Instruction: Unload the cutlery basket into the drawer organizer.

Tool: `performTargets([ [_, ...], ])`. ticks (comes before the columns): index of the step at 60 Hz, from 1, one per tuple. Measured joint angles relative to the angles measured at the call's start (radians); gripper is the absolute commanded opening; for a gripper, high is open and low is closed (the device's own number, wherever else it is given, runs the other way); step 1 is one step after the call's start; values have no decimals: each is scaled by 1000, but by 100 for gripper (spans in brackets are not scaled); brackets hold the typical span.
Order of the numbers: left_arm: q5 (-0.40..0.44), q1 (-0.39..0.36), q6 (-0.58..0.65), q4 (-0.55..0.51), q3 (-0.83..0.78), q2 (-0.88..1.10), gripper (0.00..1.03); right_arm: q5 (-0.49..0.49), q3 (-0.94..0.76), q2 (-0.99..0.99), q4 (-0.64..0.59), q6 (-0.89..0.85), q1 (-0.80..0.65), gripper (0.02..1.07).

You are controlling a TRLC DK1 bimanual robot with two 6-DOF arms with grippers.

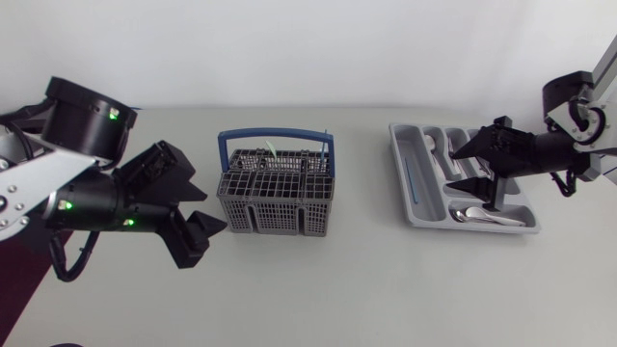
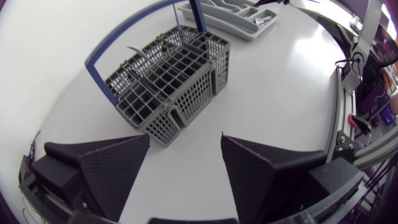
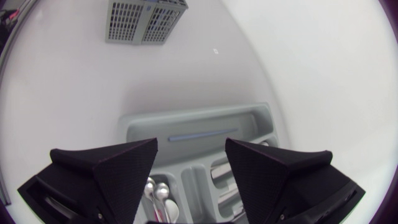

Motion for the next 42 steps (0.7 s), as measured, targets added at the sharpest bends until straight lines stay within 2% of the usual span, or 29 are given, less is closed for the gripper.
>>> performTargets([
  [6, -2, 11, 19, 56, -74, 2, 98, 0, 1, 5, 32, 164, 100, 86],
  [11, -8, 17, 28, 109, -115, 19, 98, 0, 11, 37, 105, 311, 175, 86],
  [18, -12, 39, 35, 209, -151, 85, 91, 1, 79, 131, 134, 476, 265, 83],
  [21, -13, 55, 35, 240, -154, 125, 88, 1, 117, 178, 137, 529, 299, 75],
  [26, -13, 80, 35, 296, -158, 194, 71, 1, 196, 260, 141, 607, 345, 53],
  [31, -16, 99, 35, 336, -158, 246, 57, 0, 274, 334, 141, 674, 375, 37],
  [34, -16, 108, 35, 362, -158, 274, 41, 0, 323, 379, 145, 716, 388, 20],
  [37, -19, 116, 34, 387, -158, 303, 34, 0, 372, 421, 148, 756, 396, 13],
  [38, -20, 119, 35, 394, -158, 312, 25, 0, 386, 432, 148, 768, 399, 13],
  [42, -20, 127, 34, 420, -158, 348, 21, -4, 442, 478, 148, 814, 404, 11],
])
